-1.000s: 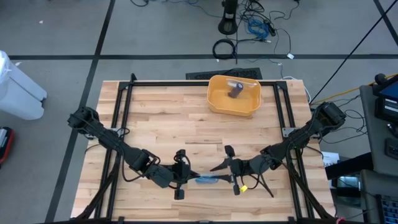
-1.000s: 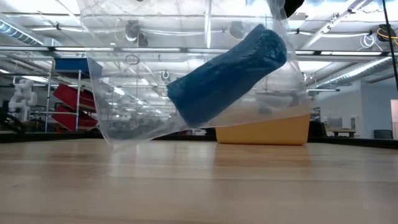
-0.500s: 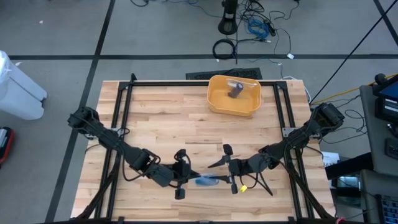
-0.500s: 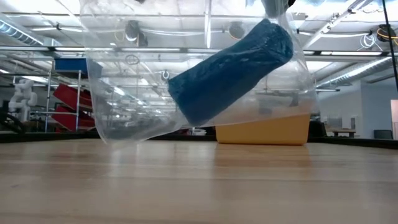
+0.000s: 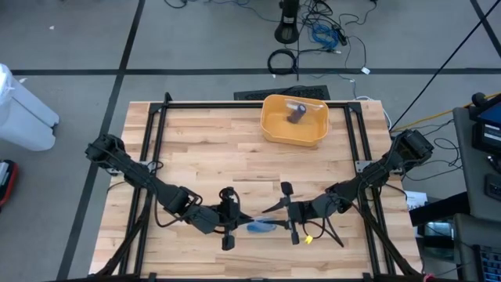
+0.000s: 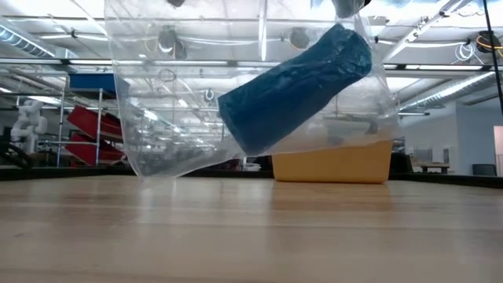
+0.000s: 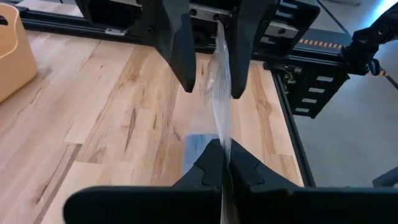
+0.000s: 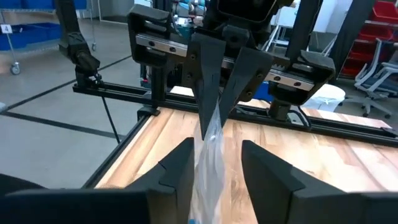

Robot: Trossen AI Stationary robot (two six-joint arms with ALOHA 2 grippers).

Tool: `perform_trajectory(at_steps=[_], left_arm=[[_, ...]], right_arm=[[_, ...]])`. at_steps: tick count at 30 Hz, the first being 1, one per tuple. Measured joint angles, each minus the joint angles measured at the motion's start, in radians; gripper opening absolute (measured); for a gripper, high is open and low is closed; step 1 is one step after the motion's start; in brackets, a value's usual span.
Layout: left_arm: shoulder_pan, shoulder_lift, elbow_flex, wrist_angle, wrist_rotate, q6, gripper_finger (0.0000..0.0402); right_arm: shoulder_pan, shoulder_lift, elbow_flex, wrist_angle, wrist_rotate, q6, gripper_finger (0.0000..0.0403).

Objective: Roll bandage
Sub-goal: Close the transparent zip bag

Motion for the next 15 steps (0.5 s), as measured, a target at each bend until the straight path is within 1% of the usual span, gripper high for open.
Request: perform_trajectory(at_steps=[3, 8, 11, 13, 15], left_arm=[[0.003, 0.009, 0.000, 0.006, 0.001, -0.001, 0.0000], [0.022, 0.034, 0.000, 0.046, 0.055, -0.001, 0.0000], [0.033, 0.038, 0.000, 0.050, 0.062, -0.001, 0.0000], [0.034, 0.039, 0.000, 0.050, 0.064, -0.001, 0.0000], [0.034, 0.039, 0.000, 0.050, 0.064, -0.001, 0.0000]], right_arm=[[0.000, 0.000, 0.000, 0.000, 0.003, -0.011, 0.0097], [-0.002, 0.000, 0.000, 0.001, 0.003, -0.030, 0.0042], [-0.002, 0.000, 0.000, 0.000, 0.004, -0.041, 0.0009], [-0.002, 0.000, 0.000, 0.000, 0.004, -0.049, 0.0005], [-0.002, 0.000, 0.000, 0.000, 0.004, -0.049, 0.0010]])
